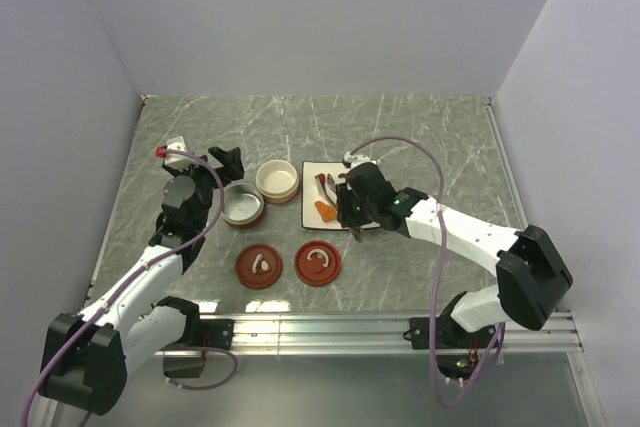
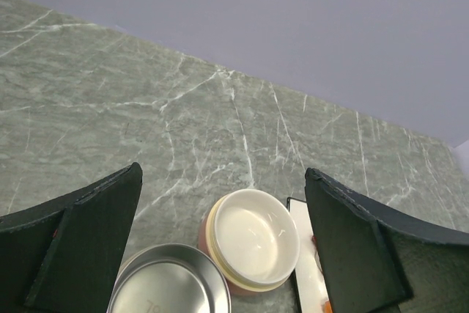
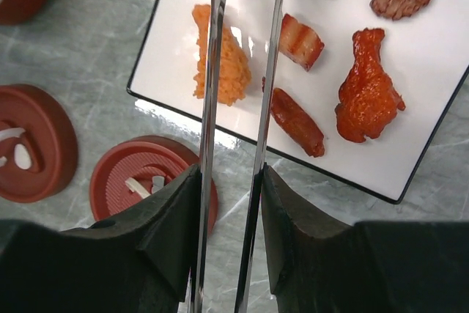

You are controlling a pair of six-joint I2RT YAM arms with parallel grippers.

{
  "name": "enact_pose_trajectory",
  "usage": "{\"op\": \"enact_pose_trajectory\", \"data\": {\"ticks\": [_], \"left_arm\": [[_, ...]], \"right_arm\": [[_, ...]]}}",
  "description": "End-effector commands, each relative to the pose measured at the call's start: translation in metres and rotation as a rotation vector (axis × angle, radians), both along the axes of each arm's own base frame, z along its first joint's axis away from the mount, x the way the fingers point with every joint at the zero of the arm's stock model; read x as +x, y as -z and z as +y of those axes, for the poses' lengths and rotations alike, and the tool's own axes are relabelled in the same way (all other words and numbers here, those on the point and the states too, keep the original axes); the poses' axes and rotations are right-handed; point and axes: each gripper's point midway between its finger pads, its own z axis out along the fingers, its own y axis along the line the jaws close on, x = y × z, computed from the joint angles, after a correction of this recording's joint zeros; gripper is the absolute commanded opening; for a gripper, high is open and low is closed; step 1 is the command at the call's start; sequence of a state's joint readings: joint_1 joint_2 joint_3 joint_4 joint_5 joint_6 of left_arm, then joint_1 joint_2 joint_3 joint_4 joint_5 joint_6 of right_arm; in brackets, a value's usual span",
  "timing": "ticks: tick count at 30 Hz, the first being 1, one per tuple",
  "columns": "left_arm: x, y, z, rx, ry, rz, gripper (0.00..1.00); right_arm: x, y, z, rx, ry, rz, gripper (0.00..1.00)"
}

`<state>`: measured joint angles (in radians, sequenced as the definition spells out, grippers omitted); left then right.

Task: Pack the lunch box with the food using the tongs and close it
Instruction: Pick up the food using the clamp

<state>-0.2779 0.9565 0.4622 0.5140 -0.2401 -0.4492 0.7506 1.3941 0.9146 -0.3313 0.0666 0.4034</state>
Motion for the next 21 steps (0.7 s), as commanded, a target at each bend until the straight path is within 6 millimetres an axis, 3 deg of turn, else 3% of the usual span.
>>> {"op": "enact_pose_trajectory", "data": {"ticks": [1, 6, 12, 21], "left_arm": [[-0.001, -0.026, 0.002, -0.018, 0.0, -0.076, 0.99], [0.0, -0.025, 0.002, -0.019, -0.001, -0.074, 0.99], [-0.001, -0.026, 0.003, -0.019, -0.006, -0.079, 0.99], [-0.002, -0.027, 0.003, -0.023, -0.004, -0.082, 0.99]], "right_arm": [[0.009, -0.013, 0.009, 0.011, 0.001, -0.033, 0.44], [0.01, -0.012, 0.016, 0.022, -0.017, -0.03, 0.43], [0.016, -0.012, 0.015, -0.003, -0.005, -0.036, 0.2], [0.03, -0.046, 0.015, -0.005, 0.012, -0.111, 0.19]]}}
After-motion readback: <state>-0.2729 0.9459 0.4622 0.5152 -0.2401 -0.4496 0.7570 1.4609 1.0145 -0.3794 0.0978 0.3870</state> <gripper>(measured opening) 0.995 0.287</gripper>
